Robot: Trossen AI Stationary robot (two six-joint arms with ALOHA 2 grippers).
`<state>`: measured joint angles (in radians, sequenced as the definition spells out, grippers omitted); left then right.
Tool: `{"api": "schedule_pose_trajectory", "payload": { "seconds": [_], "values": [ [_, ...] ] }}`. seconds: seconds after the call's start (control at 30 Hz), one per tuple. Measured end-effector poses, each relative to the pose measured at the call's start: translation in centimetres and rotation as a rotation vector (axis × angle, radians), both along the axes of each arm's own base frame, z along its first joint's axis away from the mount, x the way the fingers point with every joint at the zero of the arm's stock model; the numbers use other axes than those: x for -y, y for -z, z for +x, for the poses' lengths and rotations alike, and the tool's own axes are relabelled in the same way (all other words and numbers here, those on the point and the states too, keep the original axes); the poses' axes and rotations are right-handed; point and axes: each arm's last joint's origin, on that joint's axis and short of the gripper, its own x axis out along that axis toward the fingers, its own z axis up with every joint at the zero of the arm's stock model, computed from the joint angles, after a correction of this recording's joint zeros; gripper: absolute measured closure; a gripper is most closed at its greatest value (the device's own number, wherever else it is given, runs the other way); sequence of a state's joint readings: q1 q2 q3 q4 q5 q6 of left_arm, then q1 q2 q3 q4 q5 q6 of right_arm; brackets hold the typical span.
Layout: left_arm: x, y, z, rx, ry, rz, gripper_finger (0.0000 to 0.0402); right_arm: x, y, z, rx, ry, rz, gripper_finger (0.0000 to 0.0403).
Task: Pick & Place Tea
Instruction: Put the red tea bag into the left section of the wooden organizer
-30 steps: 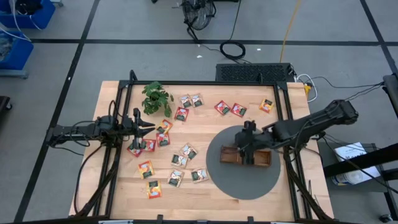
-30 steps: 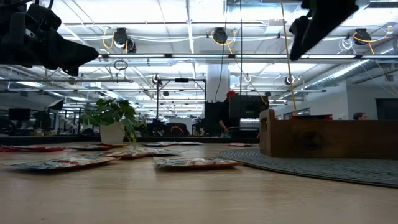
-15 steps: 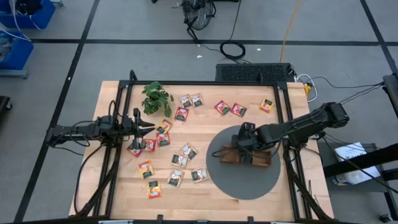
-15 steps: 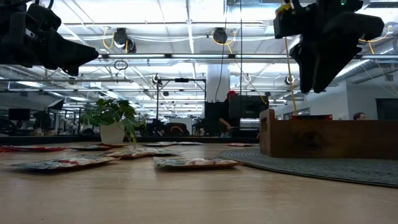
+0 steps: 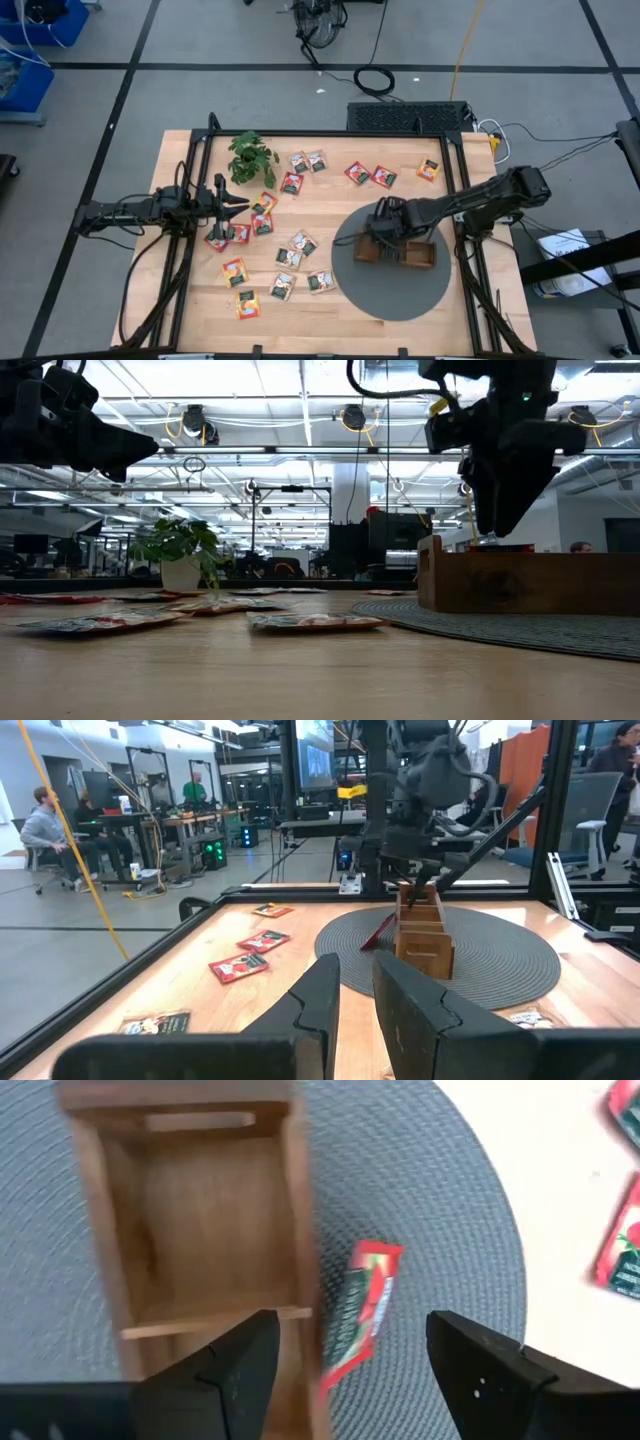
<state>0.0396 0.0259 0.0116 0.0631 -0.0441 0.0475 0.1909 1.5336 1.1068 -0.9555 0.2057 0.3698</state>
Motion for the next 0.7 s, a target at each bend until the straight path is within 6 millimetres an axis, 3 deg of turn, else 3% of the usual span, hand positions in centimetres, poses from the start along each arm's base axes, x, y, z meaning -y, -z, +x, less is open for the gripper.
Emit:
{"api": "schedule_pose_trajectory", "payload": {
  "seconds": [0.33, 0.7],
  "values": [
    [0.0, 0.0, 0.0, 0.000, 0.000, 0.000, 0.0330, 1.6, 1.5, -0.5, -0.044, 0.050, 0.048, 0.0174],
    [0.0, 0.0, 0.0, 0.000, 0.000, 0.000, 0.0330, 1.6, 1.3, -0.6, -0.046, 0.036, 0.093, 0.0174]
  ]
}}
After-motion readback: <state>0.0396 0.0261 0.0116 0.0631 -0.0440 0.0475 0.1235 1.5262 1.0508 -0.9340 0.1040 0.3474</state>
